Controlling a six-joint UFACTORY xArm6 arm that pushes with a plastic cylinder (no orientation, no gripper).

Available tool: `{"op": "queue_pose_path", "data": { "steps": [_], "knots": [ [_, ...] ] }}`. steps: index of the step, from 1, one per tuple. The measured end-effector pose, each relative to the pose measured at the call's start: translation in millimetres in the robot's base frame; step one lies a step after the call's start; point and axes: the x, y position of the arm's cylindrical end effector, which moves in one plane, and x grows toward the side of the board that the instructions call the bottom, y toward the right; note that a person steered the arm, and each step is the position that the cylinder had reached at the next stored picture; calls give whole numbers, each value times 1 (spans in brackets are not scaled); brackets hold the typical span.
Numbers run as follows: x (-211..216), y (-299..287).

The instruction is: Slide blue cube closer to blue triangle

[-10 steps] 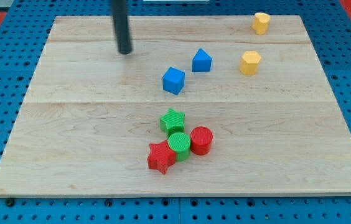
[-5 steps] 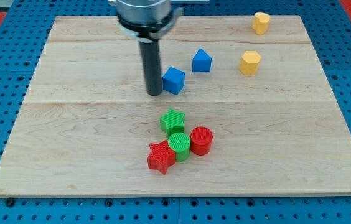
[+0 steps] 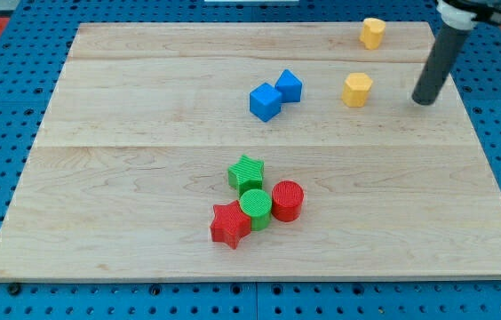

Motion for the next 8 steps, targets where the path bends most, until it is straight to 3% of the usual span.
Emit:
{"op": "queue_pose_path", "data": {
  "steps": [1, 2, 3, 4, 5, 6, 8],
  "knots": [
    [-12, -70],
    [7, -141],
    [13, -113],
    [52, -79],
    [55, -130],
    [24, -152],
    [-11, 70]
  ]
}}
